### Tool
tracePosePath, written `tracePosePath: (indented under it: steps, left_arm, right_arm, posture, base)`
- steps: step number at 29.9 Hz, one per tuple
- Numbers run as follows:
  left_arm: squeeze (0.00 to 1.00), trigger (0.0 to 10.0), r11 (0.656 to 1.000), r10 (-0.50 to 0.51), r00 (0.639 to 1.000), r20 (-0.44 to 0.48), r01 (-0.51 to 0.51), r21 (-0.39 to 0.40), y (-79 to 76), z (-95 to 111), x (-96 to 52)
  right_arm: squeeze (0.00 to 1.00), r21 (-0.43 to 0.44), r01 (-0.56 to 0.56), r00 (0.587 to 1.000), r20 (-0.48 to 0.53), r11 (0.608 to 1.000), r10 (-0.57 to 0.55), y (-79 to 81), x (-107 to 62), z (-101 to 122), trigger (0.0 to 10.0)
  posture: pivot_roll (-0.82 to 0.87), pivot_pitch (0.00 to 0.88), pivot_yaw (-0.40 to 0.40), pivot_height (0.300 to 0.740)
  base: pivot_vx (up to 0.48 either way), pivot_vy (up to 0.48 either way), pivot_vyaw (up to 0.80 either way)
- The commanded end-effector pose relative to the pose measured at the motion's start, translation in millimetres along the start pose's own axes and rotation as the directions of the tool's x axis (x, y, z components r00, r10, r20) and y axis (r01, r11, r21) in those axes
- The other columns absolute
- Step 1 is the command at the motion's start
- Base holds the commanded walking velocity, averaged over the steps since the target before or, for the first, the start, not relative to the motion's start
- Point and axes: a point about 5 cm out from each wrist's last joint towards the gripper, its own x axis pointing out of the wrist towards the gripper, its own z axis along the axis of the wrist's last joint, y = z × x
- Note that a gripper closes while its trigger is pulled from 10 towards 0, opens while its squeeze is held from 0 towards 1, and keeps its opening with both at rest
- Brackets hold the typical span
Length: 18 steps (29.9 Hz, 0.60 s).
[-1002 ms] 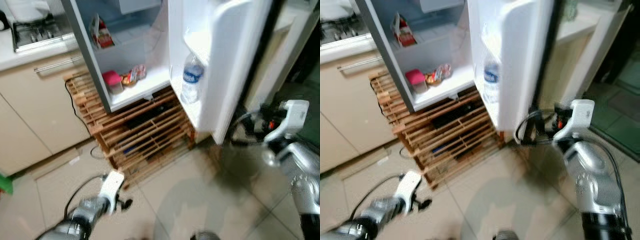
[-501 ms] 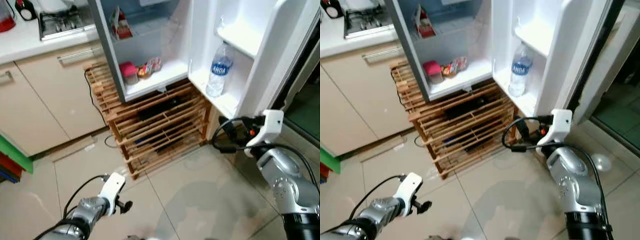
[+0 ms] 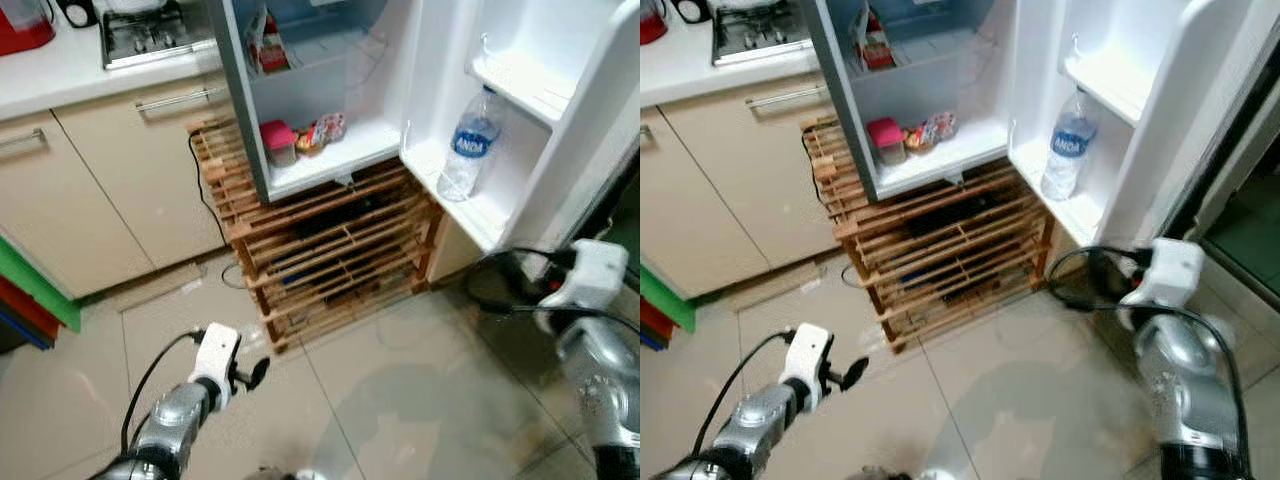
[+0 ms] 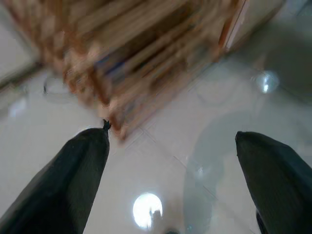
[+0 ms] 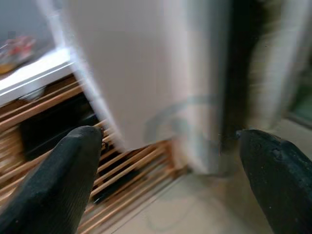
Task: Restocking fridge
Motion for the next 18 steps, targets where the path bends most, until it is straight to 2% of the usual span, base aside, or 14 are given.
tracePosePath:
  steps: [1,3,6,7,8,9,11,13,15,17,18]
  left_arm:
    - [0.00,10.0,0.998,-0.039,0.981,0.192,0.031,0.049,-1.6,57,17.5]
    - [0.00,10.0,0.996,-0.067,0.973,0.222,0.052,0.072,-5.4,63,18.3]
    - [0.00,10.0,0.997,-0.072,0.969,0.235,0.061,0.056,-5.6,62,17.4]
    - [0.00,10.0,0.998,-0.062,0.972,0.228,0.056,0.036,-3.6,59,16.3]
    - [0.00,10.0,0.998,-0.058,0.973,0.222,0.052,0.032,-2.5,57,15.9]
    - [0.00,10.0,0.998,-0.057,0.977,0.206,0.052,0.030,-1.4,54,15.2]
    - [0.00,10.0,0.998,-0.058,0.983,0.175,0.054,0.032,0.0,49,13.9]
    - [0.00,10.0,0.998,-0.051,0.989,0.140,0.046,0.042,2.2,45,13.0]
    - [0.00,10.0,0.998,-0.026,0.996,0.090,0.021,0.051,6.2,40,12.5]
    - [0.00,10.0,0.998,0.035,0.998,0.044,-0.038,0.057,13.5,36,11.9]
    - [0.00,10.0,0.996,0.086,0.995,0.044,-0.087,0.020,19.4,38,11.5]
  right_arm:
    - [0.00,-0.025,0.007,1.000,0.025,1.000,-0.006,-2.3,1.5,6,10.0]
    - [0.00,-0.019,-0.024,0.999,0.025,1.000,0.024,0.2,0.1,6,10.0]
    - [0.00,-0.014,-0.087,0.996,0.013,0.996,0.087,5.1,-3.3,3,10.0]
    - [0.00,-0.007,-0.171,0.985,-0.027,0.985,0.171,11.2,-8.5,-2,10.0]
    - [0.00,-0.001,-0.211,0.976,-0.051,0.978,0.210,14.0,-11.3,-4,10.0]
    - [0.00,-0.006,-0.282,0.954,-0.113,0.960,0.279,15.6,-18.6,-12,10.0]
    - [0.00,-0.021,-0.337,0.923,-0.205,0.941,0.326,11.6,-27.8,-22,10.0]
    - [0.00,-0.052,-0.302,0.926,-0.255,0.952,0.280,-0.5,-28.7,-28,10.0]
    - [0.00,-0.087,-0.192,0.947,-0.278,0.978,0.161,-20.2,-22.3,-29,10.0]
    - [0.00,-0.185,0.015,0.970,-0.235,0.983,-0.059,-49.0,-10.5,-20,10.0]
    - [0.00,-0.256,0.126,0.967,-0.182,0.958,-0.176,-62.7,-5.6,-11,10.0]
  posture:
    - [-0.15,0.000,0.100,0.740]
    - [-0.15,0.000,0.100,0.740]
    - [-0.15,0.000,0.098,0.740]
    - [-0.15,0.000,0.096,0.740]
    - [-0.15,0.000,0.096,0.740]
    - [-0.15,0.000,0.095,0.740]
    - [-0.15,0.000,0.094,0.740]
    - [-0.15,0.000,0.096,0.740]
    - [-0.15,0.000,0.098,0.740]
    - [-0.15,0.000,0.104,0.740]
    - [-0.15,0.000,0.104,0.740]
  base:
    - [0.289,-0.379,0.00]
    - [0.287,-0.382,0.00]
    - [0.276,-0.387,0.00]
    - [0.000,0.000,0.00]
    - [0.000,0.000,0.00]
    - [0.000,0.000,0.00]
    - [0.000,0.000,0.00]
    - [0.000,0.000,0.00]
    - [0.000,0.000,0.00]
    - [0.000,0.000,0.00]
    - [0.000,0.000,0.00]
